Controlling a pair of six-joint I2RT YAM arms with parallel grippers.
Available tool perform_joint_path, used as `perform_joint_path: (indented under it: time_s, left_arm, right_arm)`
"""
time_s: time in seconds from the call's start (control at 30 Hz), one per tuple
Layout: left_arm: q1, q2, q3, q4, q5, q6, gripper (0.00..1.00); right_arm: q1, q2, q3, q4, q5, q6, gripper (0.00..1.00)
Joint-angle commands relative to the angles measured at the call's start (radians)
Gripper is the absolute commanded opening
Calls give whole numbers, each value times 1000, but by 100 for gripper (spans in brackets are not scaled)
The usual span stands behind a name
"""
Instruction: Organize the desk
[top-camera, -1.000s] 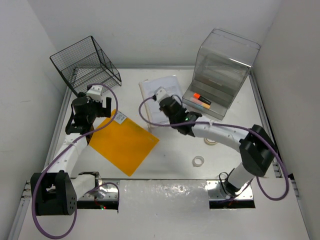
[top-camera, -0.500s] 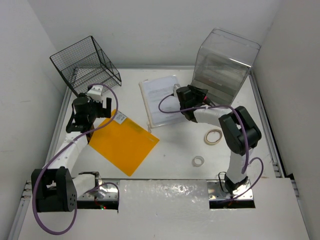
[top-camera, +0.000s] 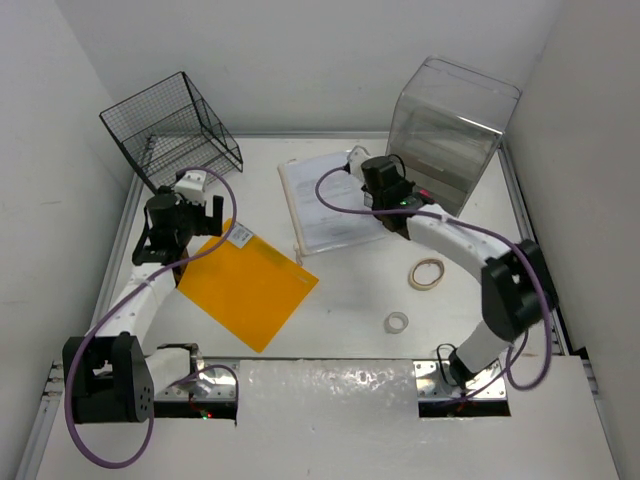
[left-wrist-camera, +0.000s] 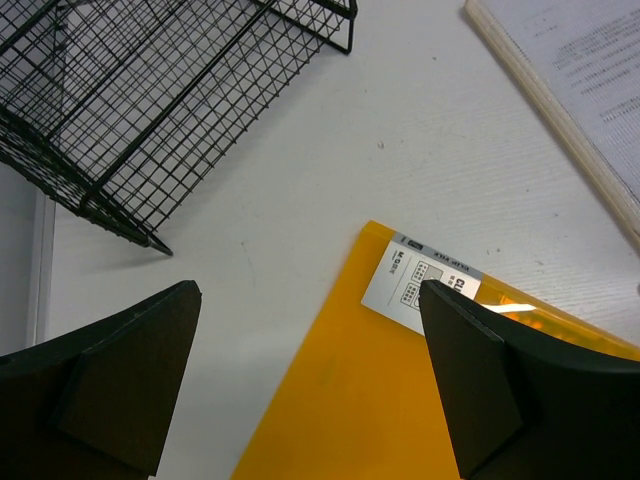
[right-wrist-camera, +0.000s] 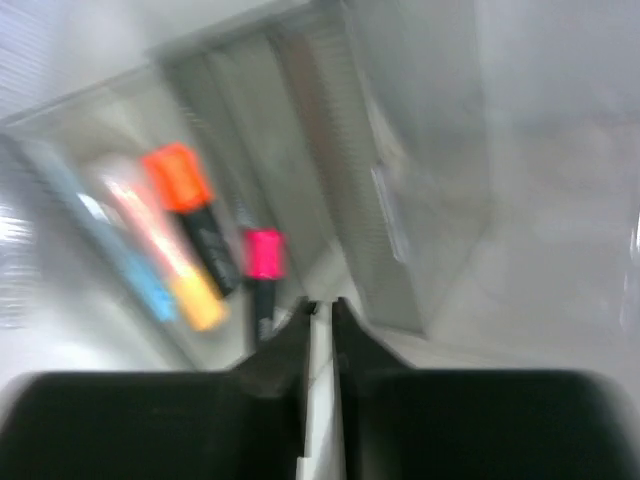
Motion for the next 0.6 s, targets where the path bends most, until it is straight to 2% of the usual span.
perform_joint_path:
  time_s: [0.0,0.03,0.07,0.13,0.23,0.43,0.57]
  left_arm:
    - [12,4,8,33,12,4,89]
    - [14,5,8,33,15,1,89]
    - [14,7,10,31,15,3,89]
    - [15,7,12,25,20,1,89]
    - [17,7,16,18,17,1,89]
    - [17,4,15,21,20,3,89]
    - [18,8,15,22,21,4,89]
  right_arm:
    - [10,-126,-3,-221,-409,340,0]
    - [10,-133,-23,-237,-620,348,0]
    - [12,-135,-43,-235,-692,354,0]
    - [12,-126,-96,-203,-738,377,0]
    - [12,-76,-130,-168,-636,342,0]
    - [12,67,-57,-200,-279,239,0]
    - [-2,119,-67,-79,-99,115,0]
